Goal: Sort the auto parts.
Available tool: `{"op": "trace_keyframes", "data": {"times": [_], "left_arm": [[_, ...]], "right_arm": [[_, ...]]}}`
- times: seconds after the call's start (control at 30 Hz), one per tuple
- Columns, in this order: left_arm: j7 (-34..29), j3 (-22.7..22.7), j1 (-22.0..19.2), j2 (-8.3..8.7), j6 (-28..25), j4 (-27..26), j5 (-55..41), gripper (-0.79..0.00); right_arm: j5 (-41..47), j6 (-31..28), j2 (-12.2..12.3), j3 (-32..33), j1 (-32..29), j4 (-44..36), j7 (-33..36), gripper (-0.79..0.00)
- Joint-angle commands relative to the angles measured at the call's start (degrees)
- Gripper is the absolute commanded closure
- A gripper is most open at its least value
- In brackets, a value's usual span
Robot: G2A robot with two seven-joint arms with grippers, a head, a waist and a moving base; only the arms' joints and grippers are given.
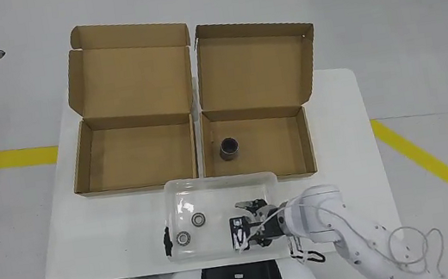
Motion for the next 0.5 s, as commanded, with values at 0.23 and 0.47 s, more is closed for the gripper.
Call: {"op": "trace_keyframes", "data": {"times": [0.23,0.47], "left_arm": [[0.0,0.0,0.0,0.00,0.0,0.0,0.0,-0.785],[0.0,0.0,0.0,0.00,0.0,0.0,0.0,-0.785]], "right_arm": [[0.9,1.6,-0.4,-2.5,2.0,3.3,0.4,-0.551],[0.8,1.9,-0.4,-3.5,2.9,4.8,-0.6,-0.308]]}}
